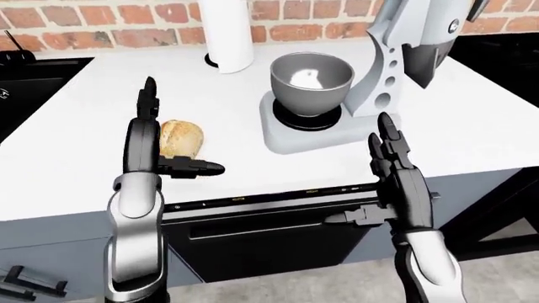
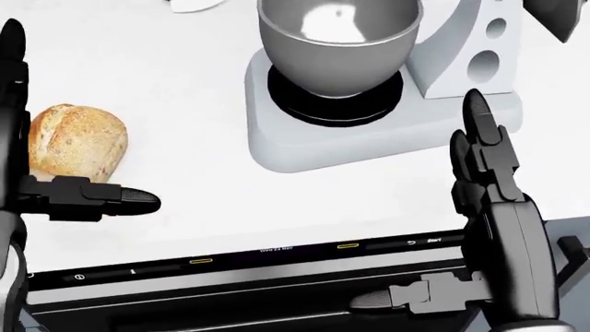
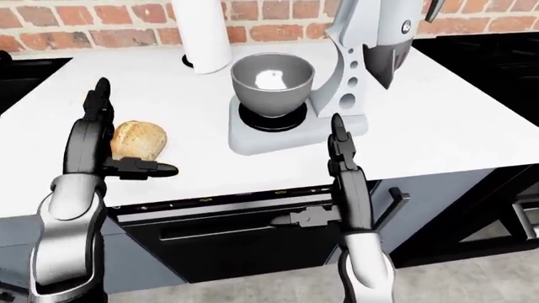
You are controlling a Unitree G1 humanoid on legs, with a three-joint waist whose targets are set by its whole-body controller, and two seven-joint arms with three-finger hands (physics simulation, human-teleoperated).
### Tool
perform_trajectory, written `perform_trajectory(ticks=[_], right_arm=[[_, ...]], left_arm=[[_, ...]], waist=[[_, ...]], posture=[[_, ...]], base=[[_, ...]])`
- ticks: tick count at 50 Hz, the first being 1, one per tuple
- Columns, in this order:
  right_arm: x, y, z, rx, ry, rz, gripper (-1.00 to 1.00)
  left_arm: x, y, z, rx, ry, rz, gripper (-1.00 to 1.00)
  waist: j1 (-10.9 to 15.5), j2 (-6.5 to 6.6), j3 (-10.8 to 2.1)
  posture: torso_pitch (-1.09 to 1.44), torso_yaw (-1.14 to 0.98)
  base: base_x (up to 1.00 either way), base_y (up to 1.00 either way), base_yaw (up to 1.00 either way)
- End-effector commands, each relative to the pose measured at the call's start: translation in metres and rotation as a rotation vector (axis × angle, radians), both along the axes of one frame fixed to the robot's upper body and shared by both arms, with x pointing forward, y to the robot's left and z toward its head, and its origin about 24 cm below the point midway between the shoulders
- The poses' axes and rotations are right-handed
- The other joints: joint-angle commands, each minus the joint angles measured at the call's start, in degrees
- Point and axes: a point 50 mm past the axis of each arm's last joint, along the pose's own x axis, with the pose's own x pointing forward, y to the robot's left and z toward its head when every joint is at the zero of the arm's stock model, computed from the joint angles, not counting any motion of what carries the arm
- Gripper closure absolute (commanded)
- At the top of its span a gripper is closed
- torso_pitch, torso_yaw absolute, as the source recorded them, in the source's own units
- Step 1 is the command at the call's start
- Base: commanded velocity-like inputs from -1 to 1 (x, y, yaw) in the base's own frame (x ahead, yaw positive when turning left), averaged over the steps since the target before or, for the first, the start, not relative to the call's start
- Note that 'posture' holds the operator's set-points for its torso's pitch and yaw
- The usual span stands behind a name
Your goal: Place the bread in the stand mixer bowl.
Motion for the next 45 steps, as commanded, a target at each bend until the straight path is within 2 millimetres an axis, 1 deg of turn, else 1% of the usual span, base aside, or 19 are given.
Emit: perform_trajectory(ticks=[1, 4, 10, 17, 20, 21, 22, 23, 26, 33, 34, 35, 36, 41, 45], right_arm=[[-0.003, 0.001, 0.014, -0.006, -0.084, 0.005, -1.00], [-0.003, 0.001, 0.014, -0.004, -0.084, 0.006, -1.00], [-0.003, 0.002, 0.013, -0.004, -0.085, 0.009, -1.00], [-0.003, 0.003, 0.013, -0.005, -0.091, 0.017, -1.00], [-0.004, 0.004, 0.014, -0.003, -0.098, 0.023, -1.00], [-0.004, 0.004, 0.013, -0.002, -0.100, 0.024, -1.00], [-0.004, 0.004, 0.014, -0.001, -0.104, 0.027, -1.00], [-0.004, 0.005, 0.014, -0.001, -0.109, 0.031, -1.00], [-0.005, 0.006, 0.015, -0.001, -0.119, 0.039, -1.00], [-0.007, 0.007, 0.017, 0.001, -0.145, 0.056, -1.00], [-0.008, 0.008, 0.017, 0.002, -0.148, 0.057, -1.00], [-0.007, 0.007, 0.016, 0.003, -0.149, 0.058, -1.00], [-0.008, 0.007, 0.016, 0.003, -0.151, 0.058, -1.00], [-0.009, 0.006, 0.017, 0.002, -0.154, 0.057, -1.00], [-0.011, 0.006, 0.017, 0.001, -0.164, 0.059, -1.00]], left_arm=[[-0.003, -0.001, 0.017, 0.034, -0.102, 0.003, -1.00], [0.001, 0.000, 0.007, 0.042, -0.074, 0.006, -1.00], [0.002, 0.006, 0.002, 0.050, -0.062, 0.025, -1.00], [0.000, 0.012, -0.006, 0.070, -0.054, 0.066, -1.00], [0.003, 0.016, -0.012, 0.121, -0.037, 0.109, -1.00], [0.004, 0.018, -0.013, 0.189, -0.039, 0.146, -1.00], [0.005, 0.019, -0.014, 0.193, -0.033, 0.148, -1.00], [0.006, 0.022, -0.016, 0.271, -0.042, 0.202, -1.00], [0.011, 0.019, -0.026, 0.252, -0.005, 0.177, -1.00], [0.019, 0.017, -0.029, 0.266, 0.027, 0.161, -1.00], [0.020, 0.016, -0.030, 0.266, 0.033, 0.157, -0.89], [0.021, 0.016, -0.032, 0.264, 0.037, 0.157, 0.09], [0.021, 0.016, -0.034, 0.266, 0.044, 0.153, 1.00], [0.019, 0.014, -0.036, 0.261, 0.055, 0.134, 1.00], [0.019, 0.011, -0.045, 0.250, 0.104, 0.094, 1.00]], waist=[[0.0, 0.16, -1.27], [0.0, 0.08, -1.21], [-0.1, 0.25, -1.40], [-0.2, 0.39, -1.27], [-0.3, 0.45, -1.17], [-0.3, 0.48, -1.18], [-0.3, 0.54, -1.17], [-0.3, 0.51, -1.17], [-0.3, 0.47, -1.10], [-0.4, 0.77, -1.29], [-0.4, 0.79, -1.30], [-0.4, 0.80, -1.29], [-0.4, 0.81, -1.25], [-0.4, 0.89, -1.37], [-0.3, 0.87, -1.53]], posture=[[0.00, 0.00], [0.00, 0.00], [0.00, 0.00], [0.00, 0.00], [0.00, 0.00], [0.00, 0.00], [0.00, 0.00], [0.00, 0.00], [0.00, 0.00], [0.00, 0.00], [0.00, 0.00], [0.00, 0.00], [0.00, 0.00], [0.00, 0.00], [0.00, 0.00]], base=[[0.00, 0.00, 0.00], [0.00, 0.00, 0.00], [0.00, 0.00, 0.00], [0.00, 0.00, 0.00], [0.00, 0.00, 0.00], [0.00, 0.00, 0.00], [0.00, 0.00, 0.00], [0.00, 0.00, 0.00], [0.00, 0.00, 0.00], [0.00, 0.00, 0.00], [0.00, 0.00, 0.00], [0.00, 0.00, 0.00], [0.00, 0.00, 0.00], [0.00, 0.00, 0.00], [0.00, 0.00, 0.00]])
